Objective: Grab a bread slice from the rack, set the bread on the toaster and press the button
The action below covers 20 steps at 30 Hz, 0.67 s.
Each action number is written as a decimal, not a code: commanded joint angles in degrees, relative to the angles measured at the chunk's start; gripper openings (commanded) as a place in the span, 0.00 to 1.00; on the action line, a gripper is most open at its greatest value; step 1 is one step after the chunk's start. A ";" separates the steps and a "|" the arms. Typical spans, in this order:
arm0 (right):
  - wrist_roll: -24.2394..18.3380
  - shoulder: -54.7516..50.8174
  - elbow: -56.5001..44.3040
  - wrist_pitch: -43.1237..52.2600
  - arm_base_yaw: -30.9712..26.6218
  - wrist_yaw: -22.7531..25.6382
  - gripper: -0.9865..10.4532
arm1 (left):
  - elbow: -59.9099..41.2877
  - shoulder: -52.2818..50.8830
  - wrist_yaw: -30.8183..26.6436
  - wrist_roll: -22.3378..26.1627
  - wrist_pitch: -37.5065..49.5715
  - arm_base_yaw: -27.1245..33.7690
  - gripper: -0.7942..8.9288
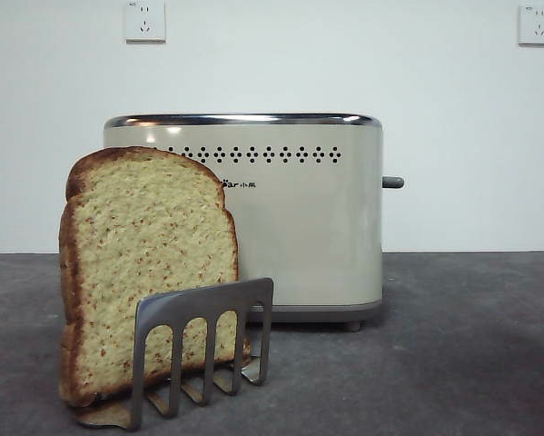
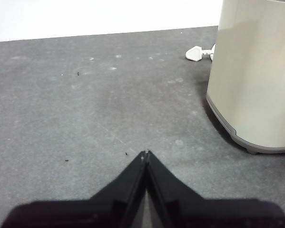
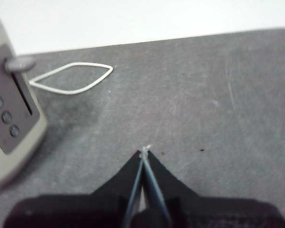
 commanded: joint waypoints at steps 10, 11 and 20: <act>18.58 0.26 4.28 -5.75 0.02 -3.15 0.08 | 1.70 0.15 0.00 -3.17 0.68 0.17 0.08; 18.58 0.26 5.44 -6.62 0.02 -3.15 0.08 | 2.73 0.37 0.02 -3.69 0.48 0.17 0.08; 18.14 1.77 17.22 -11.56 0.02 -3.15 0.08 | 19.23 10.19 5.95 -7.45 -7.21 0.17 0.08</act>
